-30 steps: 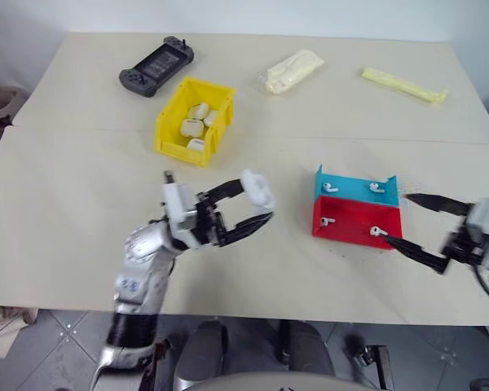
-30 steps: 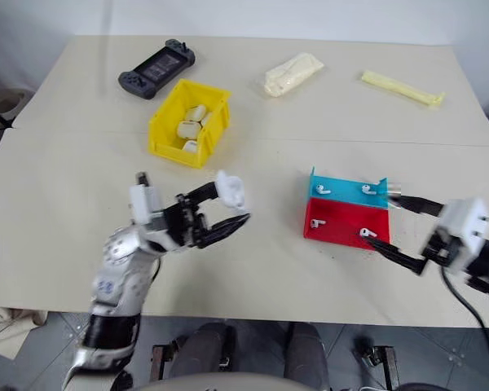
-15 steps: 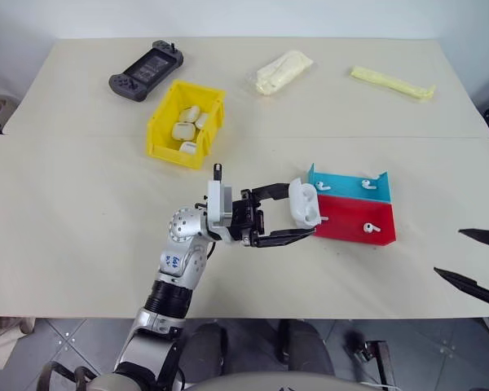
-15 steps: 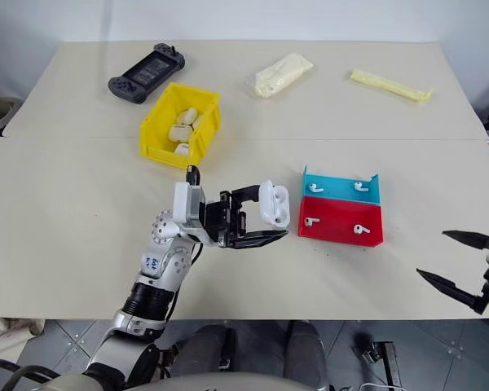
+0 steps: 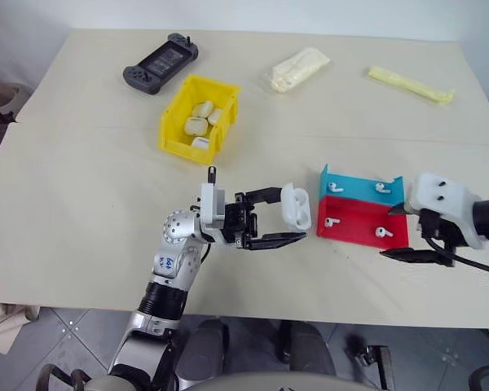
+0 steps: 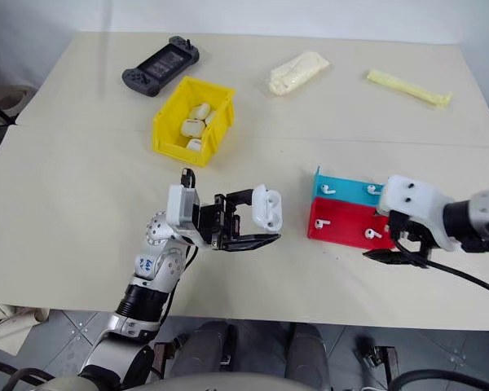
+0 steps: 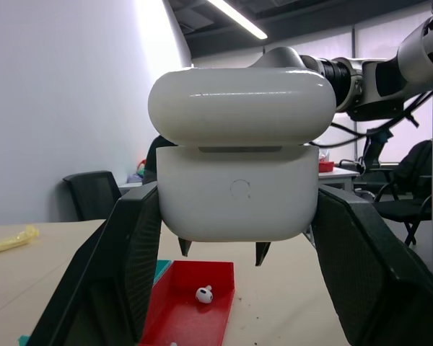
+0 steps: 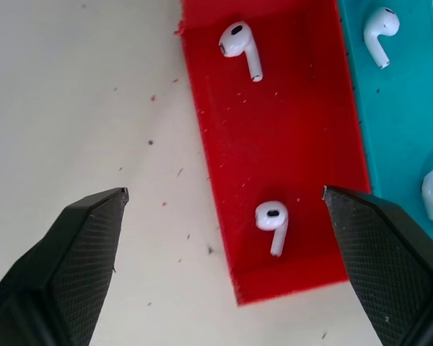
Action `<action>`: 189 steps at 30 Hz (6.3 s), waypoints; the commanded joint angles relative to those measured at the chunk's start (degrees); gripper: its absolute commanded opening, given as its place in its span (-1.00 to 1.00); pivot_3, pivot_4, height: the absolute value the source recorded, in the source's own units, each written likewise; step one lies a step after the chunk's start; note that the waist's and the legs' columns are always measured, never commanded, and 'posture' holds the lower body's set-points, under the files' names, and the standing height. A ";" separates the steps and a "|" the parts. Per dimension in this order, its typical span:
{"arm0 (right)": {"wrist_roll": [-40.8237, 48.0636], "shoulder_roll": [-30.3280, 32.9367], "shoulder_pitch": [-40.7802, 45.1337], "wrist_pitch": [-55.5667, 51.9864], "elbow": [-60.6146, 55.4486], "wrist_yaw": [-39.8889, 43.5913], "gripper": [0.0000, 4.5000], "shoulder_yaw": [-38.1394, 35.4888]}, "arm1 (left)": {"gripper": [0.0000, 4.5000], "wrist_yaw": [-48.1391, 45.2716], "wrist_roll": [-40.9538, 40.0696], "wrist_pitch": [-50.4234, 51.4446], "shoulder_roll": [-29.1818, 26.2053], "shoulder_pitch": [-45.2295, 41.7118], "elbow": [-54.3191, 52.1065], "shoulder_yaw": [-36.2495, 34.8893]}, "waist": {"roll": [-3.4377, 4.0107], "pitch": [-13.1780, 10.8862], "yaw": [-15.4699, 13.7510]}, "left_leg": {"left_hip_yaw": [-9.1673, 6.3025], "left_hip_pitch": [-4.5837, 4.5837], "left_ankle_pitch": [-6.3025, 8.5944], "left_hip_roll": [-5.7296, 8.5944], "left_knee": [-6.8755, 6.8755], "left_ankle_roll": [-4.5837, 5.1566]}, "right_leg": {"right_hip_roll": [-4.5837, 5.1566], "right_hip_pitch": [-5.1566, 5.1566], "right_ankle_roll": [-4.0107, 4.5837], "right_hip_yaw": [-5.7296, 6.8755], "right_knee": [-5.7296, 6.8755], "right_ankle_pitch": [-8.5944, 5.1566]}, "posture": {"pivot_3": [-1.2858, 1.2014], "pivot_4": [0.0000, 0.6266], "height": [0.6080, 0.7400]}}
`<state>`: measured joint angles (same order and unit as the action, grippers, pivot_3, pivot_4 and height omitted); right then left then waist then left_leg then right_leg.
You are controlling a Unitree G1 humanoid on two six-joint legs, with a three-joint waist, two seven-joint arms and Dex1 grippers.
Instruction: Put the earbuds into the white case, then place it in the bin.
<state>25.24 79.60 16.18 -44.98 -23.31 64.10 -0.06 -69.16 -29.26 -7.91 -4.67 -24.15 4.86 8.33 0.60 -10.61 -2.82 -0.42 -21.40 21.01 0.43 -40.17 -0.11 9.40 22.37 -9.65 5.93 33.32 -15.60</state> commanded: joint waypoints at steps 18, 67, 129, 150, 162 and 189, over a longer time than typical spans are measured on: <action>-15.09 -6.25 12.42 -5.91 2.21 -0.07 0.15 17.25 | 0.23 3.39 0.18 -1.15 -0.65 1.19 -3.73 0.61 | 0.02 0.01 0.21 | 0.10 -0.01 -0.01 0.00 0.01 -0.01 | 0.00 0.09 0.00 -0.03 0.09 0.00 | 0.03 -0.52 1.00; -22.68 -10.12 9.74 -1.37 8.18 2.80 -0.80 17.06 | 0.23 2.26 -0.83 1.71 -3.10 1.88 -5.44 1.30 | 0.01 0.02 1.26 | 0.11 0.10 -0.01 -0.01 -0.01 -0.02 | 0.00 0.02 0.00 -0.05 0.17 0.00 | 0.03 -0.52 1.00; 27.01 -58.72 -0.41 19.74 -13.87 -19.46 -0.80 -8.76 | 0.23 1.66 -10.76 20.14 -8.06 -2.17 -11.77 -3.58 | 0.04 0.05 1.49 | 0.17 0.23 -0.03 -0.02 0.07 -0.05 | -0.08 0.08 0.01 -0.16 0.34 -0.01 | 0.03 -0.52 1.00; 20.29 -57.92 -3.00 25.04 -7.03 -16.64 -0.80 -3.89 | 0.23 3.31 -10.59 20.35 -7.57 -2.42 -13.43 -3.55 | 0.04 0.05 1.49 | 0.20 0.22 -0.03 -0.03 0.08 -0.04 | -0.08 0.09 0.02 -0.17 0.34 -0.01 | 0.03 -0.52 1.00; 18.58 -52.19 -0.10 24.83 -4.69 -12.04 -0.80 -1.20 | 0.23 2.96 -9.45 18.58 -6.05 -3.32 -12.42 -3.44 | 0.04 0.05 1.51 | 0.21 0.22 -0.03 -0.03 0.08 -0.04 | -0.08 0.09 0.02 -0.17 0.34 -0.01 | 0.03 -0.52 1.00; 12.35 -34.24 -24.70 36.19 8.67 0.67 0.99 -34.52 | 0.23 -1.57 -2.93 6.94 -6.33 -3.83 0.35 -4.73 | 0.00 0.03 1.22 | 0.32 0.23 -0.02 -0.03 0.08 -0.01 | -0.07 0.06 0.01 -0.19 0.29 -0.01 | 0.03 -0.52 1.00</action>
<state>39.27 44.40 -7.83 -12.07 -16.82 62.73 -31.35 -70.62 -32.41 0.04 -10.63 -28.60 5.65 3.98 0.60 -10.59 -1.59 -0.09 -21.16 20.99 0.40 -40.09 -0.12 9.33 22.42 -9.64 5.73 33.61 -15.61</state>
